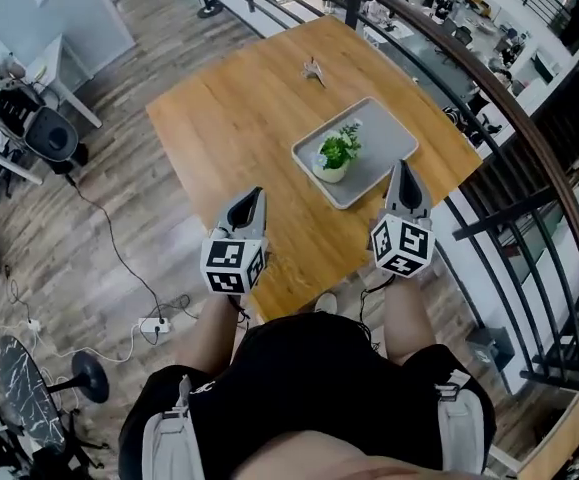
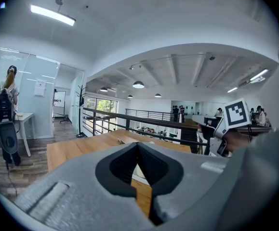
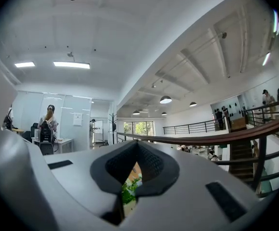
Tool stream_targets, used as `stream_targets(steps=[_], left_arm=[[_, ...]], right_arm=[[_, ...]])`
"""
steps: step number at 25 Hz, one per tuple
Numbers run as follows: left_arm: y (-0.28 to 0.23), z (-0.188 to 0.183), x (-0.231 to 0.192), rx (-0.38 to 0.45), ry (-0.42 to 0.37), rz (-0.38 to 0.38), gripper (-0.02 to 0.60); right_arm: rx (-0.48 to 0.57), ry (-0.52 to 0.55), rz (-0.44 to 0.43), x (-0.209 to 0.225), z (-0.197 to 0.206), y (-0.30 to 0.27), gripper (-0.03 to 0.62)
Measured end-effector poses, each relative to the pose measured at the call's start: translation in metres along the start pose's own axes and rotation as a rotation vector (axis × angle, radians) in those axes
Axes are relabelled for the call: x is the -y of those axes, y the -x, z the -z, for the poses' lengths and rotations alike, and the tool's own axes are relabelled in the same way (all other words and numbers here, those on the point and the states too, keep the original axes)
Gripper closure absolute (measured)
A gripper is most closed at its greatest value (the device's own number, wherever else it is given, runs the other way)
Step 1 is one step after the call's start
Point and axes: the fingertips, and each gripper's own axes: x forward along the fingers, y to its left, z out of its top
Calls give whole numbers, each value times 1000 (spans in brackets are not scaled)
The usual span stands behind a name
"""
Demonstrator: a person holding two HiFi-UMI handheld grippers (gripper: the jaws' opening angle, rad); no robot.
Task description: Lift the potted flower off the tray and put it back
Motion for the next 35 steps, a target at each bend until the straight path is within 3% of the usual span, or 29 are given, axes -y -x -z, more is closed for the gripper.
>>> stream_targets(steps=[8,9,11,15,18,20,24,35], left_arm=[[26,4,-30,2,6,-90,569],[27,5,-33,3,10,-96,569],[29,5,-35,4,13,-104,569],[28,11,-31,-10,15,-110,569],[29,14,-26,-16,18,-112,569],[30,15,-25,-17,19,-116,569],[32,17,-26,-17,22,-131,569],[53,22,-38,-34,19,-211,569]], right_arm=[[-6,25,-57,-29,8,-15,588],[-2,17,-72,-34,9,-17,549],[-12,-2,-114,-44,13,-21,404],[-49,-10,-169,-60,27,-25,268],[-83,22,-208,-72,43,-28,131],[-113,53,-205,-75,57,-32,84],[-179,75,-213,-82,89,-37,46],[-363,94,-207,-89,181,-53,43]])
